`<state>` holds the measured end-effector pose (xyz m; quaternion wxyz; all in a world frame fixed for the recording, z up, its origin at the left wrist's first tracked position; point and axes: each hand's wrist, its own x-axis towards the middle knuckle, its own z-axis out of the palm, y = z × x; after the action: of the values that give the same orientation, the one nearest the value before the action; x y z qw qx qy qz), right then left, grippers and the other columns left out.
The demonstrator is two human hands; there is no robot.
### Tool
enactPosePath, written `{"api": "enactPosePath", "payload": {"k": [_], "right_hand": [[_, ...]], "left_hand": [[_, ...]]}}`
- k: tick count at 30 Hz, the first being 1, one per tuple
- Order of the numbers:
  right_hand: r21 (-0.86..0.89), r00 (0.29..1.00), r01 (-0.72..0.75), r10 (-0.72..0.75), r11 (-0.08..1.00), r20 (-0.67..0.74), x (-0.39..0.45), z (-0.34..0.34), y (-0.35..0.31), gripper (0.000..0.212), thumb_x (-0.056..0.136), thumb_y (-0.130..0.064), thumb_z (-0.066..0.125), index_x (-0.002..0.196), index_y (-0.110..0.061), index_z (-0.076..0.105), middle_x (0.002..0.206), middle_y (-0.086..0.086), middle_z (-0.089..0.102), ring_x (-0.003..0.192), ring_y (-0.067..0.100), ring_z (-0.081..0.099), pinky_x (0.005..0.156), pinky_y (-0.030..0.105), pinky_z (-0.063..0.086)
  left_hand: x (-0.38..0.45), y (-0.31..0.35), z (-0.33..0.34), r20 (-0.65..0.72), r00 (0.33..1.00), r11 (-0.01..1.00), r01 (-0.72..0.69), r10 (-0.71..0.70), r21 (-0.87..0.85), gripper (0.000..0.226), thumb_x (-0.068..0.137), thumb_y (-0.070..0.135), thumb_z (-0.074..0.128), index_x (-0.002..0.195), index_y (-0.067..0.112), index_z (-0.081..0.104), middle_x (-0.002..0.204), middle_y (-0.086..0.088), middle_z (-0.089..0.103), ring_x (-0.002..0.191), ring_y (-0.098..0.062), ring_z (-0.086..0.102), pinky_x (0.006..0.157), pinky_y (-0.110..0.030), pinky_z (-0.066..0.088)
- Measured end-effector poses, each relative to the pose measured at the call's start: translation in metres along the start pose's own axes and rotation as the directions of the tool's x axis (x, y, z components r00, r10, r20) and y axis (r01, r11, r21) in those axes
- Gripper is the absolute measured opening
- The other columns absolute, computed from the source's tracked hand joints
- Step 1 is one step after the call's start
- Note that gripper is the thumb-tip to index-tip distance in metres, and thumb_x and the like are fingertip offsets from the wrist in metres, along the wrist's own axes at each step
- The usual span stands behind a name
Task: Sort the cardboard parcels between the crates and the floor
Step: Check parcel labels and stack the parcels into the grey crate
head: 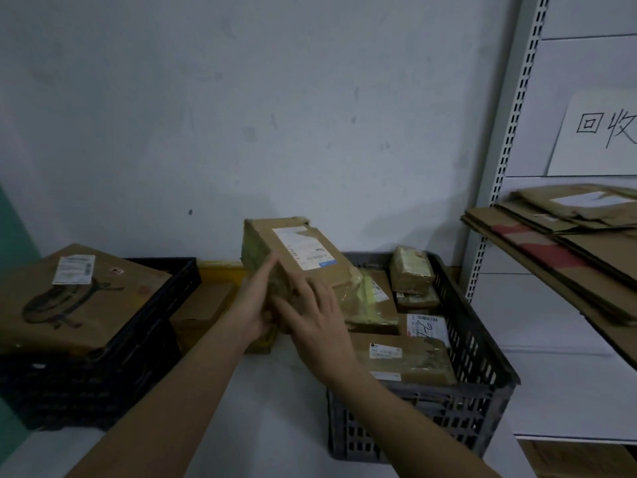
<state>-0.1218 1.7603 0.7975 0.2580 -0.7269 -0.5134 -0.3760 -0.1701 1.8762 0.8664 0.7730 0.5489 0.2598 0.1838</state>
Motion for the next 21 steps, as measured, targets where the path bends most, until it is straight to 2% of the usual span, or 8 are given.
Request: {"api": "enactPosePath", "payload": {"k": [3, 6, 9, 10, 12, 15, 18, 21], "right_hand": [[-0.005, 0.996, 0.062, -0.062, 0.998, 0.057, -0.001, -0.007, -0.005, 0.072, 0.066, -0.005, 0.076, 0.132, -0.024, 0.052, 0.148, 0.015, 0.036, 0.128, 0.039, 0.044, 0.112, 0.050, 0.037], [0.220, 0.995, 0.001, -0.022, 0.975, 0.093, 0.005, -0.023, -0.006, 0.050, 0.083, -0.027, 0.069, 0.131, -0.023, 0.056, 0.143, 0.006, 0.046, 0.123, 0.029, 0.049, 0.099, 0.046, 0.046], [0.278, 0.944, -0.329, 0.313, 0.902, 0.103, 0.013, -0.037, -0.001, 0.054, 0.091, -0.048, 0.060, 0.140, -0.028, 0.048, 0.144, 0.000, 0.044, 0.130, 0.021, 0.040, 0.107, 0.045, 0.040], [0.298, 0.869, -0.493, 0.479, 0.817, 0.123, 0.015, -0.039, 0.004, 0.063, 0.089, -0.054, 0.059, 0.144, -0.029, 0.042, 0.148, 0.000, 0.039, 0.134, 0.020, 0.034, 0.111, 0.044, 0.036], [0.454, 0.618, -0.763, 0.727, 0.461, 0.301, 0.021, -0.042, 0.017, 0.087, 0.080, -0.066, 0.064, 0.151, -0.031, 0.029, 0.154, 0.001, 0.027, 0.142, 0.023, 0.025, 0.115, 0.049, 0.032], [0.599, 0.362, -0.795, 0.721, -0.092, 0.591, 0.021, -0.044, 0.031, 0.121, 0.055, -0.083, 0.072, 0.152, -0.041, 0.013, 0.160, 0.001, 0.024, 0.144, 0.031, 0.031, 0.109, 0.059, 0.037], [0.587, 0.302, -0.692, 0.570, -0.419, 0.764, 0.017, -0.045, 0.026, 0.119, 0.063, -0.070, 0.079, 0.152, -0.048, 0.003, 0.151, -0.001, 0.036, 0.133, 0.037, 0.045, 0.092, 0.064, 0.048], [0.607, 0.301, -0.666, 0.588, -0.434, 0.751, 0.019, -0.043, 0.028, 0.130, 0.051, -0.062, 0.085, 0.151, -0.050, 0.003, 0.145, 0.003, 0.045, 0.125, 0.032, 0.052, 0.086, 0.063, 0.054]], "left_hand": [[0.001, -0.002, -0.003, -0.028, 1.000, 1.000, -0.001, 0.002, 0.003, 0.049, 0.084, 0.056, 0.067, 0.123, 0.025, 0.066, 0.109, -0.003, 0.076, 0.101, -0.026, 0.072, 0.071, -0.039, 0.059], [0.003, -0.004, -0.011, -0.112, 0.992, 0.998, -0.055, 0.052, -0.027, 0.053, 0.081, 0.047, 0.072, 0.127, 0.023, 0.062, 0.113, -0.006, 0.074, 0.099, -0.028, 0.073, 0.068, -0.040, 0.061], [0.002, -0.007, -0.019, -0.193, 0.975, 0.991, -0.121, 0.109, -0.049, 0.054, 0.084, 0.040, 0.071, 0.133, 0.024, 0.054, 0.117, -0.007, 0.071, 0.102, -0.028, 0.070, 0.064, -0.038, 0.059], [0.002, -0.008, -0.021, -0.202, 0.972, 0.989, -0.135, 0.118, -0.069, 0.055, 0.085, 0.040, 0.070, 0.135, 0.025, 0.053, 0.118, -0.007, 0.071, 0.105, -0.028, 0.068, 0.066, -0.038, 0.058], [-0.001, -0.011, -0.022, -0.172, 0.976, 0.980, -0.159, 0.136, -0.124, 0.056, 0.085, 0.040, 0.070, 0.137, 0.027, 0.052, 0.122, -0.006, 0.069, 0.109, -0.029, 0.067, 0.069, -0.042, 0.058], [-0.010, -0.013, -0.017, -0.086, 0.986, 0.966, -0.159, 0.144, -0.203, 0.069, 0.077, 0.045, 0.073, 0.140, 0.031, 0.049, 0.129, -0.006, 0.066, 0.115, -0.031, 0.063, 0.071, -0.050, 0.059], [-0.016, -0.019, -0.005, -0.052, 0.990, 0.960, -0.142, 0.134, -0.239, 0.078, 0.075, 0.039, 0.077, 0.144, 0.035, 0.041, 0.132, -0.010, 0.062, 0.117, -0.034, 0.060, 0.077, -0.057, 0.058], [-0.019, -0.023, -0.003, 0.030, 0.997, 0.977, -0.062, 0.070, -0.201, 0.096, 0.068, 0.040, 0.084, 0.145, 0.048, 0.026, 0.139, -0.012, 0.055, 0.122, -0.037, 0.057, 0.088, -0.067, 0.051]]}}
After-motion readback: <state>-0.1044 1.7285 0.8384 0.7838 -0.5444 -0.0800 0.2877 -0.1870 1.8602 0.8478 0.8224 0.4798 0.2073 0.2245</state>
